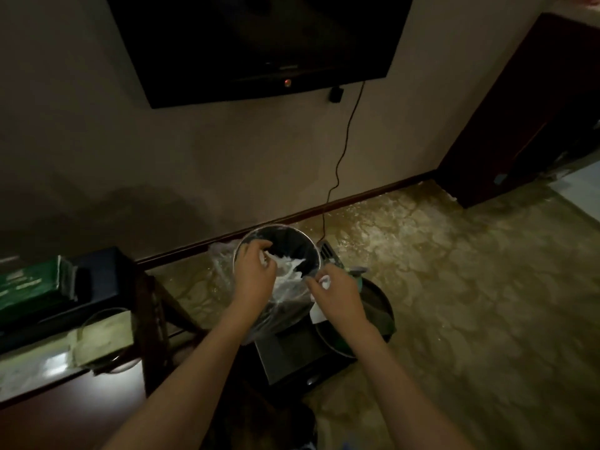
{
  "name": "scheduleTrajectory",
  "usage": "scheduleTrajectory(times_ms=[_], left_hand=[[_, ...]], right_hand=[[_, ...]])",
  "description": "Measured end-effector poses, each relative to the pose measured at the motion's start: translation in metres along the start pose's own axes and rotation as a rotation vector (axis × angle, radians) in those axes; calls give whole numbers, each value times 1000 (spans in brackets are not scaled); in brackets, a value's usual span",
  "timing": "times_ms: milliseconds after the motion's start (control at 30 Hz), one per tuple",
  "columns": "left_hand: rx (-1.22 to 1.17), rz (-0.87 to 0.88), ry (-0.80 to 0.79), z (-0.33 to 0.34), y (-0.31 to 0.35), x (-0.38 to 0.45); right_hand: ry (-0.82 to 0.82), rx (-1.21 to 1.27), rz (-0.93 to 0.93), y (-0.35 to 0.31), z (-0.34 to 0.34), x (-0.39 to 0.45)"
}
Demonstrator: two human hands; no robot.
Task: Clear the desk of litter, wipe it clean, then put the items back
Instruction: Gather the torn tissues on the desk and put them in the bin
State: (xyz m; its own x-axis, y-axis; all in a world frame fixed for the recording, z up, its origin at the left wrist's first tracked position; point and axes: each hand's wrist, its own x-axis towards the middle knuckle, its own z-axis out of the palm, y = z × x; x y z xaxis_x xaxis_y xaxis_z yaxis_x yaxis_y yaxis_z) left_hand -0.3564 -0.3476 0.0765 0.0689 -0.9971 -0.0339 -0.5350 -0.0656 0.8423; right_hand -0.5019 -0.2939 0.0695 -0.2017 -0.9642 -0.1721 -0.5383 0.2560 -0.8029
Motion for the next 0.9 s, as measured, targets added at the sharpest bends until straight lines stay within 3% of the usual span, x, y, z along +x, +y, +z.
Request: scheduleTrajectory(times_ms=[167,333,400,667,800,900], left_hand=[[74,-122,-21,63,-17,49],[287,-282,-202,107,-61,74],[406,-301,-287,111,-75,76],[436,-299,-517,96,-94,76],[362,-295,-356,87,-89,82],[364,-298,-241,76,-78,85]], right_hand=[[-25,-43,9,38,-18,65],[-86,-78,-35,63,-19,105],[-104,-95,-65,66,-16,115],[-277,-147,-99,57,21,156],[-374,-194,-94,55,33,168],[-538,-243,-53,53,36,174]])
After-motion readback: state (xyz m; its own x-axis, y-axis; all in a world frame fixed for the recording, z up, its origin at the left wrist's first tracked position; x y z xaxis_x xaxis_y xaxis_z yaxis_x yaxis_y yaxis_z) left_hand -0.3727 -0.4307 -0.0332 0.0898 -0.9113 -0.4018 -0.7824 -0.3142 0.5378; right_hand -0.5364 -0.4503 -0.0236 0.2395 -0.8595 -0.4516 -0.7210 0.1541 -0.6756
